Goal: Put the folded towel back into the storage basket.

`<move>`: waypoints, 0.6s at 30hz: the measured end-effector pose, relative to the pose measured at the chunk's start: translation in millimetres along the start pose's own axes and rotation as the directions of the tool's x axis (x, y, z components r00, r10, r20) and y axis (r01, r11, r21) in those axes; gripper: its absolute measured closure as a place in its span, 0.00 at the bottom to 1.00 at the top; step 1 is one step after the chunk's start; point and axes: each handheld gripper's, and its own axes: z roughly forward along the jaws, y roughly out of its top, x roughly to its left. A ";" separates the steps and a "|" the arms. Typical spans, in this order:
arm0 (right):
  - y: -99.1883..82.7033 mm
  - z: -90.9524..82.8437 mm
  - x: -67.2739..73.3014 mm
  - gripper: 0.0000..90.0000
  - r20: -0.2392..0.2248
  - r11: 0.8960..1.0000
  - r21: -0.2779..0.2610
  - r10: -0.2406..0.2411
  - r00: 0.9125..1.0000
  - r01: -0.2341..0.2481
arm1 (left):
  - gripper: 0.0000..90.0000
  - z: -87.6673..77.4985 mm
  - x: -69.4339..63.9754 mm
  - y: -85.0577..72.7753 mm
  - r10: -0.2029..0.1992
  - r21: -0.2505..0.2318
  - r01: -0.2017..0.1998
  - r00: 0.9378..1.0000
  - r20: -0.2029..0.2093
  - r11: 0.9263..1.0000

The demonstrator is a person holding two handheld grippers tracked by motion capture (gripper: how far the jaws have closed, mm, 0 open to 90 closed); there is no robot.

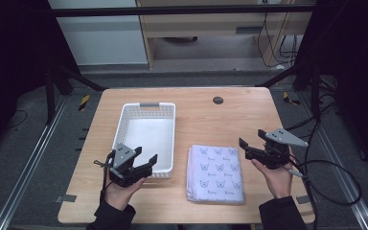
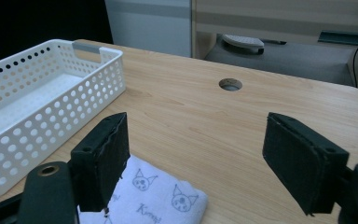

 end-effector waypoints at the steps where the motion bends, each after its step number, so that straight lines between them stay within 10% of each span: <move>1: -0.4 0.3 0.0 0.25 -0.001 1.000 0.001 -0.002 1.000 0.002 | 0.41 0.4 -1.8 -0.4 0.001 0.002 -0.001 1.000 0.005 1.000; 18: -3.3 3.7 2.6 0.25 -0.011 1.000 0.022 -0.006 1.000 0.006 | 0.42 13.0 -29.8 -3.5 0.039 0.044 -0.042 0.997 0.071 0.998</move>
